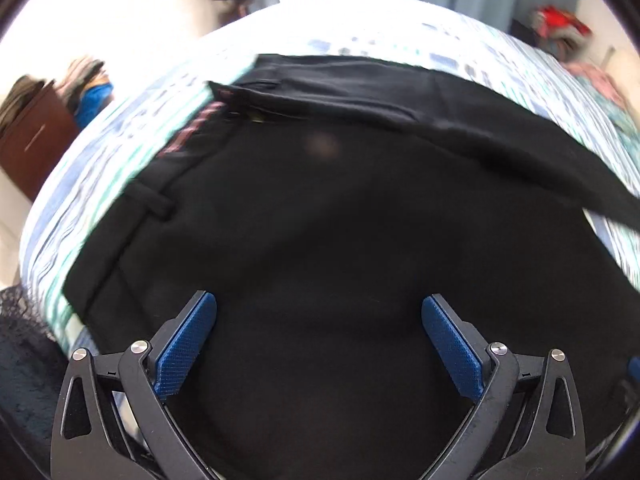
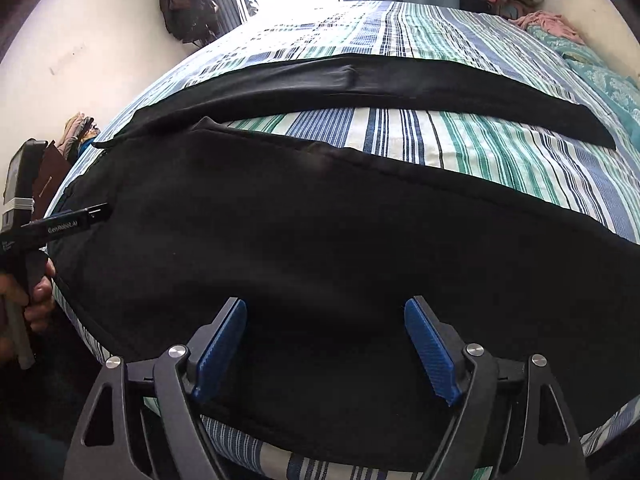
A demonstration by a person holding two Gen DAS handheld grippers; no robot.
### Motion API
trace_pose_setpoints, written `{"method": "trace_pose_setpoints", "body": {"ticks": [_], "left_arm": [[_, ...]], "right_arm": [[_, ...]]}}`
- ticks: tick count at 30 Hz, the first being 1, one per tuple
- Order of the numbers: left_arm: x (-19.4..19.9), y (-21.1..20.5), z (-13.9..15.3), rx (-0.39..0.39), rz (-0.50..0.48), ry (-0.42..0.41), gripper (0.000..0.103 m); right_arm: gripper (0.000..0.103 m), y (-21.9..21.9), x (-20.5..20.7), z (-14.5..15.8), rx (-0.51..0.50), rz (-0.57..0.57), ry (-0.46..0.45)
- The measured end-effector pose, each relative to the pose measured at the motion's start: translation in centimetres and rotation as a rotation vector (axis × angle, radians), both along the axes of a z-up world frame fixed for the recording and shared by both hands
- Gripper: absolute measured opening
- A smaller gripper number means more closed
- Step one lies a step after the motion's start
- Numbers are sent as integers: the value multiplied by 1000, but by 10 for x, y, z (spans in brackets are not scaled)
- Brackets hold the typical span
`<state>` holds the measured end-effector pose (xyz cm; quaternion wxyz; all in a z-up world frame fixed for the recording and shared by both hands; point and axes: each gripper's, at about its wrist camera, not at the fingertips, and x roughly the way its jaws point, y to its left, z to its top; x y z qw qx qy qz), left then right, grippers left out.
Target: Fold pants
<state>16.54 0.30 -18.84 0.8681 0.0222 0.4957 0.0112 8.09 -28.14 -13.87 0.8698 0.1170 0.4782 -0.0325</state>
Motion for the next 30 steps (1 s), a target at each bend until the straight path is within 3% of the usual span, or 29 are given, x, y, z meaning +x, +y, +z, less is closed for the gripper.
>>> {"method": "trace_pose_setpoints", "body": {"ticks": [1, 2, 4, 6, 9, 11, 12, 14, 16, 19, 22, 26, 28, 30], "left_arm": [[5, 7, 8, 42, 44, -2, 102], [10, 14, 18, 11, 57, -27, 102], [25, 25, 43, -142, 33, -101, 102], [54, 20, 63, -177, -19, -138, 102], [96, 13, 60, -70, -21, -139, 102], [116, 23, 24, 147, 61, -33, 102], [124, 34, 4, 214, 95, 36, 103], [114, 66, 5, 29, 110, 11, 103], [110, 80, 15, 5, 164, 18, 103], [97, 86, 38, 28, 172, -60, 102], [88, 71, 50, -38, 106, -107, 102], [53, 9, 34, -110, -110, -54, 102], [31, -29, 19, -77, -236, -18, 102], [13, -55, -1, 22, -316, 12, 102]], "right_arm": [[89, 1, -1, -1, 1, 5, 5], [93, 4, -2, -2, -4, 13, 8], [99, 11, -4, -5, -35, 31, 11], [103, 19, -4, -7, -70, 53, 20], [103, 19, -2, -8, -74, 57, 26], [103, 16, -3, -8, -57, 49, 24], [103, 15, -3, -9, -57, 45, 22], [103, 17, -2, -11, -69, 44, 18], [103, 17, -3, -11, -74, 42, 10], [103, 14, -6, -13, -56, 40, -2], [103, 12, -6, -13, -49, 39, -9], [103, 17, -5, -13, -67, 26, -20], [103, 16, -2, -9, -69, 43, 4], [103, 8, 0, -3, -71, 61, 32]]}}
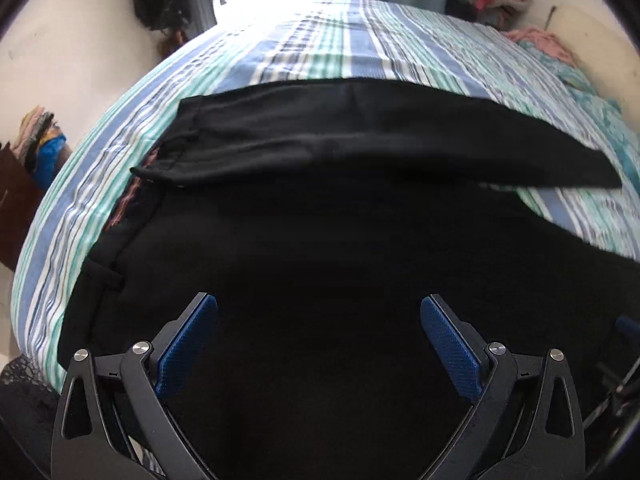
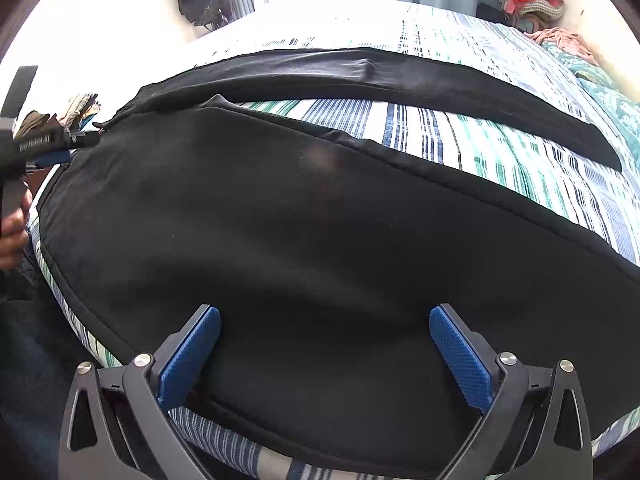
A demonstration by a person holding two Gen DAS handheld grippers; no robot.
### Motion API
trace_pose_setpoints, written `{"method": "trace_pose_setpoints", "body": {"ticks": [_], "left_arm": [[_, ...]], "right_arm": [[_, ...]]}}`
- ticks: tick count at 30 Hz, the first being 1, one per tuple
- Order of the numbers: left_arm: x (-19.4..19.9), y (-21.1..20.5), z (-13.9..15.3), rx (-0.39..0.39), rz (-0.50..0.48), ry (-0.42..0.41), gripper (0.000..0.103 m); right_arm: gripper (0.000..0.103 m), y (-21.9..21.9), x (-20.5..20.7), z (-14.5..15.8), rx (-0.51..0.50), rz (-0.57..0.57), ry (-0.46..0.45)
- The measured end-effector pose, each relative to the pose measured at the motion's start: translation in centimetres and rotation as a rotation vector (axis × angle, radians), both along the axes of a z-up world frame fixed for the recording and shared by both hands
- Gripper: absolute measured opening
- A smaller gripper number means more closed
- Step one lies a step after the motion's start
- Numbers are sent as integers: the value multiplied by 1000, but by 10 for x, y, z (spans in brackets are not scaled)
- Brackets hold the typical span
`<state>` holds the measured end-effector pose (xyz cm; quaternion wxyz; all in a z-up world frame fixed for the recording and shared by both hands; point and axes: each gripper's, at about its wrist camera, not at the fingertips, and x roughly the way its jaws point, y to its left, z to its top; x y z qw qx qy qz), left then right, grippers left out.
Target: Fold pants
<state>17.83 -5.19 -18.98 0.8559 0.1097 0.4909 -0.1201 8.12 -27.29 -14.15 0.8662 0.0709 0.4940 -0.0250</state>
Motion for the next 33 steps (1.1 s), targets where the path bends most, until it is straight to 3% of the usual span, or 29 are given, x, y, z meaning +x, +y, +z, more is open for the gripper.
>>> {"method": "trace_pose_setpoints", "body": {"ticks": [1, 4, 8, 12, 14, 16, 18, 20, 23, 26, 29, 30, 31, 33], "left_arm": [[-3, -7, -12, 44, -11, 7, 103], [-4, -2, -16, -7, 6, -20, 103], [-2, -2, -15, -18, 8, -13, 103], [-2, -8, -12, 0, 35, -3, 103], [1, -8, 4, 33, 87, 3, 102], [6, -12, 34, -13, 86, -85, 102], [25, -20, 60, -40, 79, -155, 102], [52, -29, 76, -50, 74, -193, 102], [97, -37, 80, -36, 147, -232, 102], [141, -29, 51, -28, 253, -169, 102], [166, -13, -18, 39, 302, 10, 102], [161, -7, -32, -7, 284, -1, 102], [151, -2, -27, -61, 281, -85, 103], [147, -6, -28, -36, 276, -85, 103]], "right_arm": [[103, -9, -2, 3, -10, -15, 2], [103, -63, -12, 2, -8, -117, 17], [103, -187, -39, -8, -6, -338, 73], [103, -326, -98, -11, -84, -668, 144], [102, -379, -137, -3, -2, -895, 122], [101, -401, -162, 15, 31, -1052, 93], [101, -400, -166, 37, 45, -1026, -13], [101, -387, -151, 50, 37, -931, -51], [101, -373, -105, 57, 103, -757, -74], [101, -369, -51, 67, 115, -645, -96], [101, -392, 9, 64, 154, -553, -43], [101, -405, 27, 62, 157, -538, -27], [101, -417, 43, 62, 150, -535, -16], [101, -453, 71, 59, 117, -563, 2]]}}
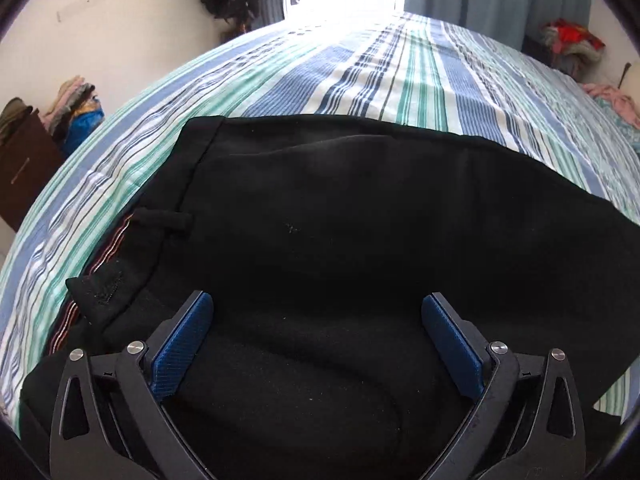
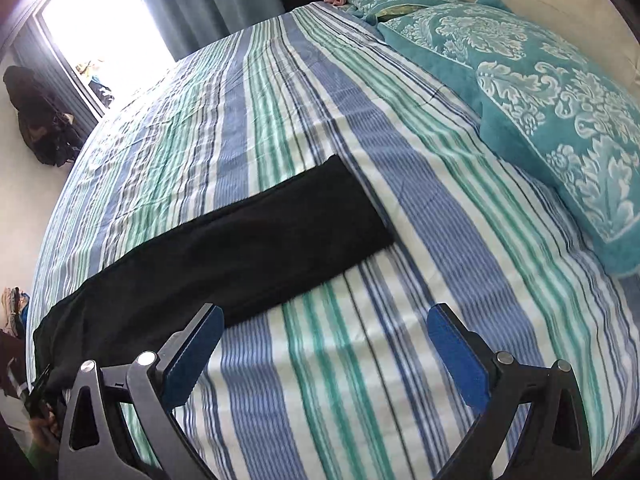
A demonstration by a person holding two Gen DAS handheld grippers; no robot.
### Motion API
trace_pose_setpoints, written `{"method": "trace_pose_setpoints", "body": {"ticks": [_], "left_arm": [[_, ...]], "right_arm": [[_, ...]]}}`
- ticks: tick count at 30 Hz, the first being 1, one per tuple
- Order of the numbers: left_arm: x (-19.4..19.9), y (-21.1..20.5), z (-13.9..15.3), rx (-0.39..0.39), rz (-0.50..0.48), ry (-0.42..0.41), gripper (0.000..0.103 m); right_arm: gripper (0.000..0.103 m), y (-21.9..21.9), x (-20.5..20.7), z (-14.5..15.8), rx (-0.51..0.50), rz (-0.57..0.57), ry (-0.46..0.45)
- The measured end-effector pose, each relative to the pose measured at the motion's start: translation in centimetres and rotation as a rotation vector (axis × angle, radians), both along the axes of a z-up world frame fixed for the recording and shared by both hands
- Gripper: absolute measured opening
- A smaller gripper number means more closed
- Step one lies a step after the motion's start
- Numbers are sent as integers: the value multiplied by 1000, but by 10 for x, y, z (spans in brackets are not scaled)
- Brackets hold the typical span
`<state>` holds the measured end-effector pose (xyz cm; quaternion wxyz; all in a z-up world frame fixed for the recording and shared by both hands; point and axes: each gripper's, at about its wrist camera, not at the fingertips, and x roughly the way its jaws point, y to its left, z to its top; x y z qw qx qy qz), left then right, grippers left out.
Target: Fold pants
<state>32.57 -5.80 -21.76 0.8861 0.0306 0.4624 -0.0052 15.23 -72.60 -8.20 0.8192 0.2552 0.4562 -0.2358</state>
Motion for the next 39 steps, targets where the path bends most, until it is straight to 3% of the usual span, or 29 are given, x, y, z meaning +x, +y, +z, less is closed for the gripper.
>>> {"method": "trace_pose_setpoints", "body": {"ticks": [5, 11, 12, 14, 15, 17, 22, 25, 28, 30, 31, 32, 33, 35, 37, 39], "left_arm": [[-5, 2, -8, 16, 2, -32, 102], [3, 2, -11, 20, 6, -54, 102], [3, 2, -11, 19, 6, -55, 102], [3, 2, -11, 20, 6, -57, 102], [3, 2, -11, 21, 6, -57, 102], [2, 2, -11, 24, 6, -56, 102], [3, -2, -9, 54, 9, -53, 102], [4, -4, -8, 69, 12, -43, 102], [5, -6, -5, 86, 19, -22, 102], [5, -6, -1, 95, 27, 11, 103], [5, -6, 3, 99, 23, 40, 103], [3, -4, 7, 99, 13, 68, 103], [-2, -1, 13, 97, 11, 84, 103], [-21, 9, 27, 55, 4, 73, 102], [-52, 19, 41, -4, -26, 34, 103], [-85, 24, 48, -14, -66, 1, 103]], "right_arm": [[101, -88, 69, -30, 49, -70, 119], [96, -100, 137, -68, 109, -19, 95], [90, -96, 144, -76, 114, 1, 119], [26, -82, 148, -82, 82, 26, 143], [16, -73, 143, -75, 20, 12, 138], [9, -56, 124, -56, -10, 18, 56], [9, 32, 26, 20, -136, 165, -91], [8, 81, -72, 44, -142, 126, -149], [9, 99, -165, 13, -59, -48, -90], [10, 101, -204, -27, 2, -169, 91], [17, 101, -215, -44, 38, -223, 184], [22, 100, -229, -50, 90, -267, 204], [27, 100, -246, -44, 106, -304, 160], [68, 110, -266, -15, -7, -362, 110], [81, 130, -276, 19, -134, -380, 42], [81, 157, -275, 43, -191, -350, -43]]}}
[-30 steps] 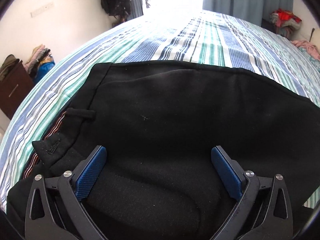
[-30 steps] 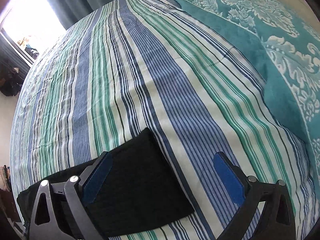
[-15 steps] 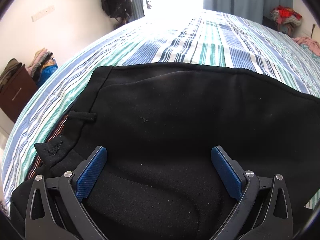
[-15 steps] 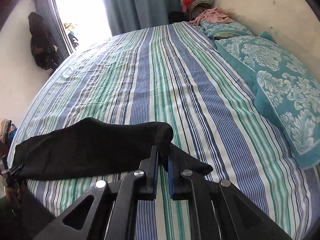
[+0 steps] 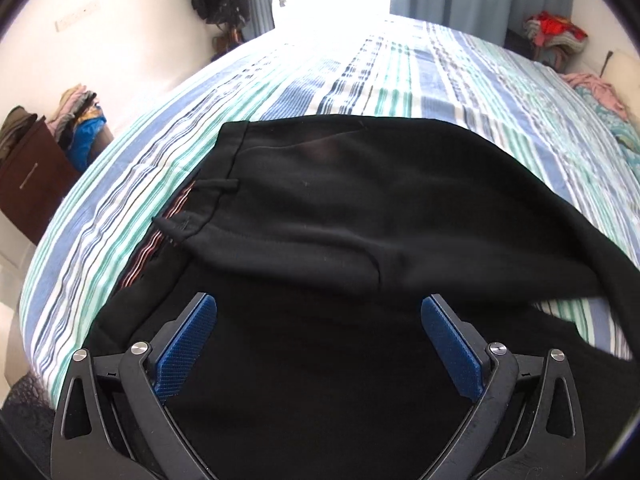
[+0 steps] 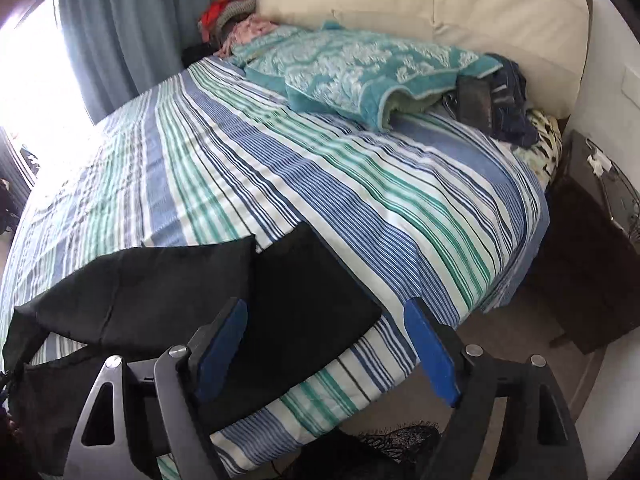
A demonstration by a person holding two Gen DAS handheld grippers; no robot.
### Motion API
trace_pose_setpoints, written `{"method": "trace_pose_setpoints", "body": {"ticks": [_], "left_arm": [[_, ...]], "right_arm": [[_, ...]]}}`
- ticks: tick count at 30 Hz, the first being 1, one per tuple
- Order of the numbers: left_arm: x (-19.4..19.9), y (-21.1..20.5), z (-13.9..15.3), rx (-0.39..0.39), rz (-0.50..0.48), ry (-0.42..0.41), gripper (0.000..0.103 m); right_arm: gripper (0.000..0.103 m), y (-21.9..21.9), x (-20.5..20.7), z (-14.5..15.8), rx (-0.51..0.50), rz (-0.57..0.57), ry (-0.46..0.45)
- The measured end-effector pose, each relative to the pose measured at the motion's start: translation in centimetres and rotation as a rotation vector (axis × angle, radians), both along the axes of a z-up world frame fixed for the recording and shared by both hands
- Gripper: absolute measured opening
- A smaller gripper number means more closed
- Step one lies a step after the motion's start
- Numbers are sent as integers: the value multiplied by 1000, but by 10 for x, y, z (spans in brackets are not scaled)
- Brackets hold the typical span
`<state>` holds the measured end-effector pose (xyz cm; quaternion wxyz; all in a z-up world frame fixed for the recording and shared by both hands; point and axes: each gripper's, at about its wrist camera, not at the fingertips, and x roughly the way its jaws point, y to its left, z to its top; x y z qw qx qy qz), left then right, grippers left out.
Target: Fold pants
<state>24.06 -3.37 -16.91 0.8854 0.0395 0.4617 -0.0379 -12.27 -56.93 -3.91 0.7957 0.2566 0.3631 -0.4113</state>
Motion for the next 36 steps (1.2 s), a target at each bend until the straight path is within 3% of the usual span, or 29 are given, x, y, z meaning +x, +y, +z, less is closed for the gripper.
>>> {"method": "trace_pose_setpoints", "body": {"ticks": [4, 8, 9, 13, 18, 23, 26, 31, 36], "left_arm": [[-49, -3, -4, -11, -88, -42, 103], [-53, -10, -41, 10, -154, 48, 103], [-55, -4, -41, -27, -159, 14, 103], [-53, -1, -41, -47, -163, 20, 103], [-53, 0, -43, -40, -164, 5, 103], [-55, -6, -42, -37, -163, 3, 103], [-55, -7, -43, -35, -163, 0, 103], [-58, -9, -44, -28, -160, -14, 103], [-60, -8, -43, -26, -155, -26, 103]], "right_arm": [[86, 58, 43, 9, 5, 185, -128], [87, 114, 94, -29, 231, 356, -271], [87, 127, 105, -40, 276, 383, -293], [87, 163, 136, -72, 344, 434, -240], [87, 177, 146, -77, 206, 495, -102], [87, 167, 142, -98, 253, 466, -69], [87, 153, 128, -89, 280, 403, -176], [85, 100, 90, -111, 486, 182, -393], [85, 42, 63, -114, 456, -11, -485]]}}
